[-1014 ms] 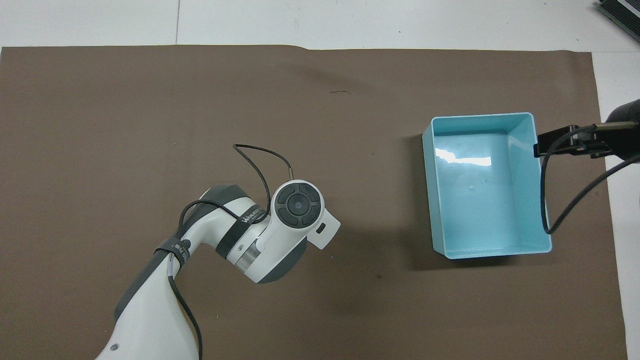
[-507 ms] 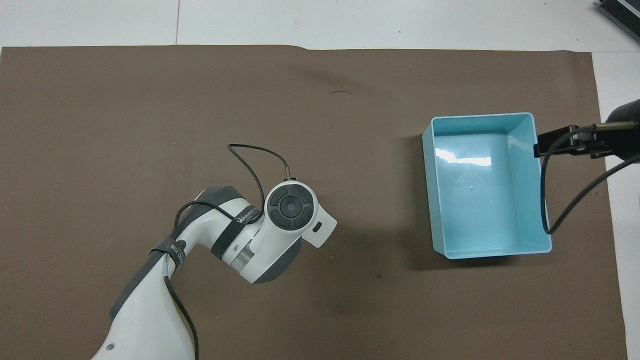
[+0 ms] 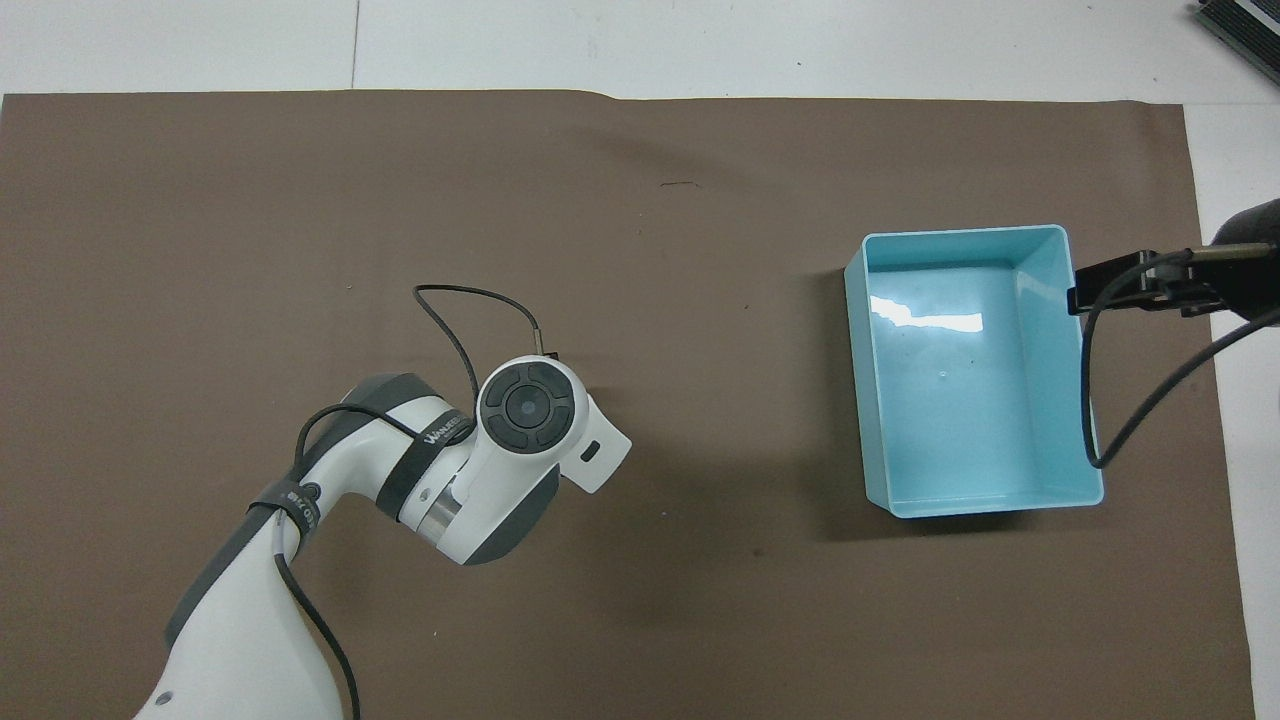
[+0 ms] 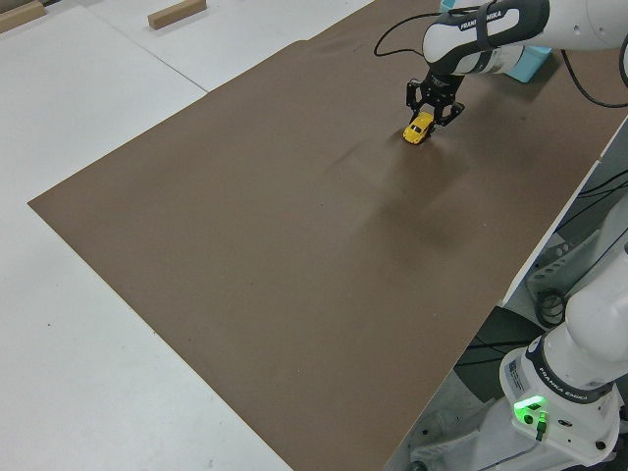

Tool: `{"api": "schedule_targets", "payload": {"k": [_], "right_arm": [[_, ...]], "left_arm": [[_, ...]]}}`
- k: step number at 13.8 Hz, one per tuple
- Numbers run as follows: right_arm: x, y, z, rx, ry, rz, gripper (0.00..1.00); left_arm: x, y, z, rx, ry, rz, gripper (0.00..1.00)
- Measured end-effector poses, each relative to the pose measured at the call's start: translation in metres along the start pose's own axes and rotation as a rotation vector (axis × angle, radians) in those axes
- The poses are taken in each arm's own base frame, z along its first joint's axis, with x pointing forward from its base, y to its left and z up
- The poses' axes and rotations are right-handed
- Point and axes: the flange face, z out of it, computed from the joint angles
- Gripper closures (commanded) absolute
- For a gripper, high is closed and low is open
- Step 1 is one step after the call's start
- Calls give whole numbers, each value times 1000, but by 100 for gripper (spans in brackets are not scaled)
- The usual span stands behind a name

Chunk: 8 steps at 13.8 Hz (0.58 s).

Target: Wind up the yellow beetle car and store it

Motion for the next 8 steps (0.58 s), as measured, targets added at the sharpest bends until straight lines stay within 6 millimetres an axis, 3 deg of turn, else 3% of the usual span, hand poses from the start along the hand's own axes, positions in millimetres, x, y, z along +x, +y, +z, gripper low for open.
{"api": "schedule_targets", "payload": {"k": [8], "right_arm": [[0, 0, 0, 0, 0, 0, 0]], "left_arm": [[-62, -22, 4, -29, -23, 41, 100]]}}
